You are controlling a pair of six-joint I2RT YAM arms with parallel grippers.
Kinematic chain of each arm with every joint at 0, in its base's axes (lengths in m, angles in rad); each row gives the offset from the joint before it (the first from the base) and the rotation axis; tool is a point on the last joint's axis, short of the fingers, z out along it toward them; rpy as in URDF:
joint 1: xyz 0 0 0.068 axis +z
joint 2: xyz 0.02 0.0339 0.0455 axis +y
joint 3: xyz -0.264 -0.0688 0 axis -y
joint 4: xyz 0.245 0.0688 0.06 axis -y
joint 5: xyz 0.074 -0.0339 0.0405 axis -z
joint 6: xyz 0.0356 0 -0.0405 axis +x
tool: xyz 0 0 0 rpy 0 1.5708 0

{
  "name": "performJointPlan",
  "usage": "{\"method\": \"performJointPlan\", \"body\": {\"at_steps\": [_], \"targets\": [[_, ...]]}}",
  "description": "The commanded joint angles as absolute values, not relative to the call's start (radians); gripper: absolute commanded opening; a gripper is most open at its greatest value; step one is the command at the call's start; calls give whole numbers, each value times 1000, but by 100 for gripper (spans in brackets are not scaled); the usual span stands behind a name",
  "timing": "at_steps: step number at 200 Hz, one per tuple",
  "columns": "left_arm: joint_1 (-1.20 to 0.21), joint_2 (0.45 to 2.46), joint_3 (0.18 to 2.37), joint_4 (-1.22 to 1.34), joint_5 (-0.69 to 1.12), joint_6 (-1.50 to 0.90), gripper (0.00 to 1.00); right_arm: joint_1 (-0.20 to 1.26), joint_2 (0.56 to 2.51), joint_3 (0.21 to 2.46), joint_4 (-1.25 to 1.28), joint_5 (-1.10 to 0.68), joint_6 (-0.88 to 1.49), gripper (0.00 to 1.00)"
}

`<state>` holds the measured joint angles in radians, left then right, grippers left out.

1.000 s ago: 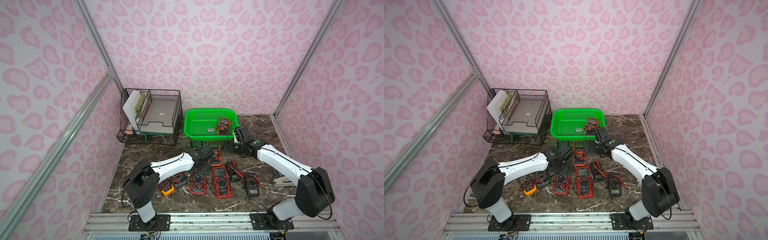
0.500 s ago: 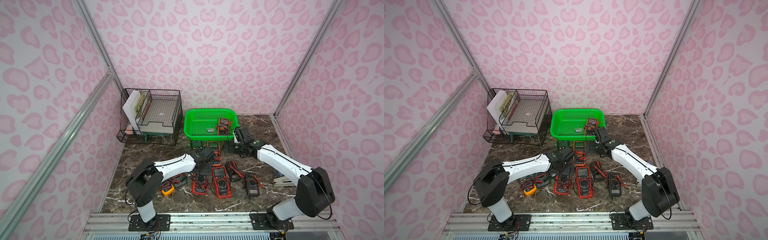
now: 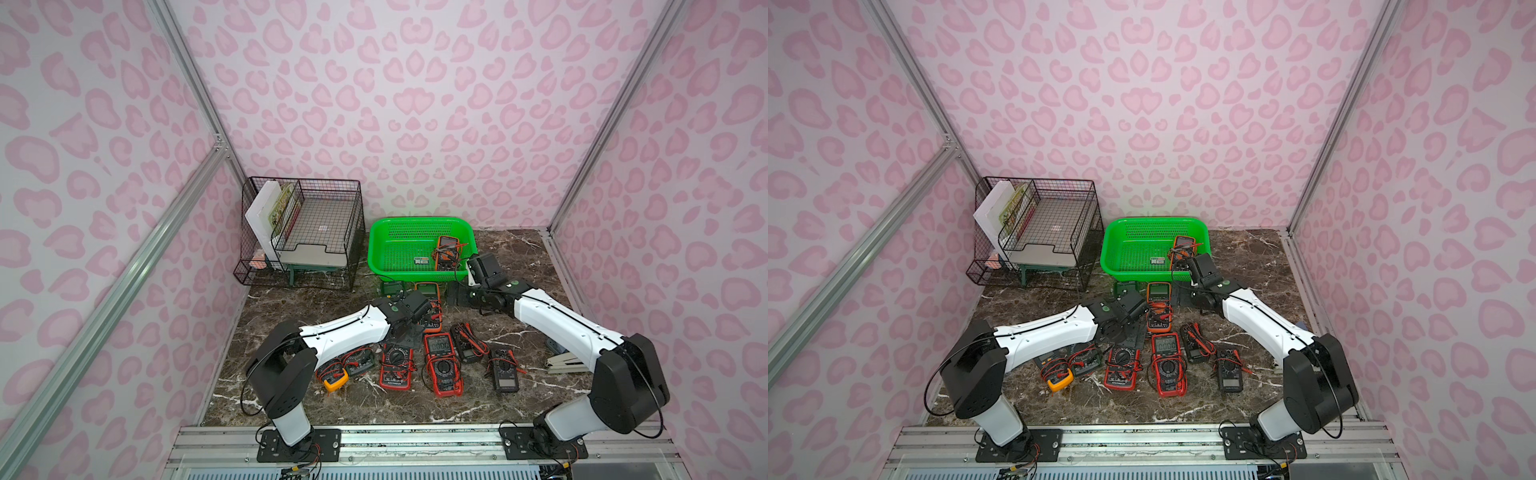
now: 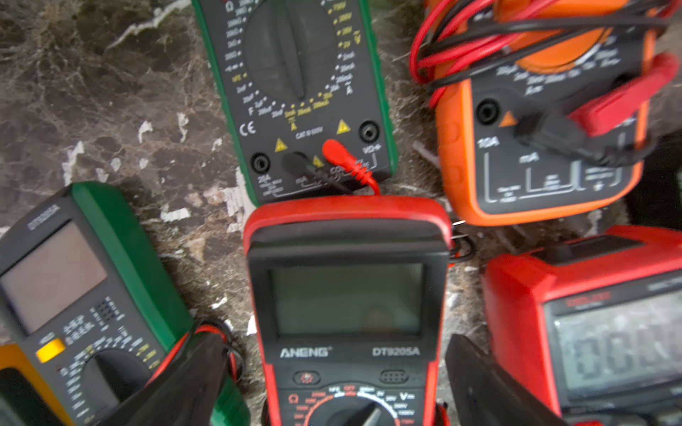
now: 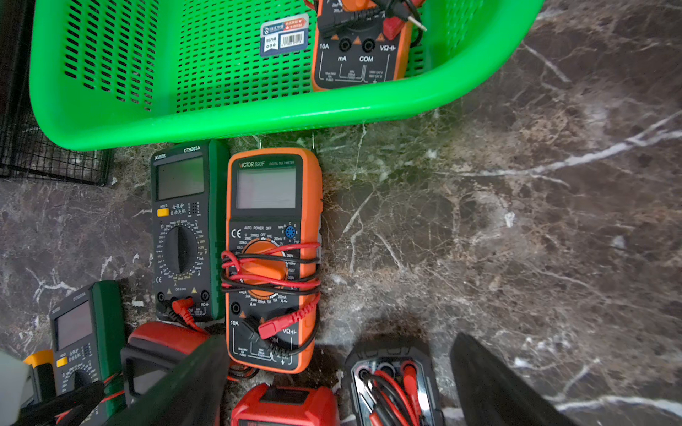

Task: Put the multimeter into the basket
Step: Pick up the multimeter from the center of the board.

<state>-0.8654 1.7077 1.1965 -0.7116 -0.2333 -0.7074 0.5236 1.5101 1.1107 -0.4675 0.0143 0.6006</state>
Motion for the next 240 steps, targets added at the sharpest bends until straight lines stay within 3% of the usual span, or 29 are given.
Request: {"method": "performJointPlan", "body": {"at_steps": [1, 240], "targets": [[-867, 1711, 1197, -729, -245, -718, 98, 526, 1515, 1121, -462, 18, 598, 99], [-877, 1790, 1155, -643, -202, -711, 96, 524, 1523, 1141, -492, 23, 575, 99]]}}
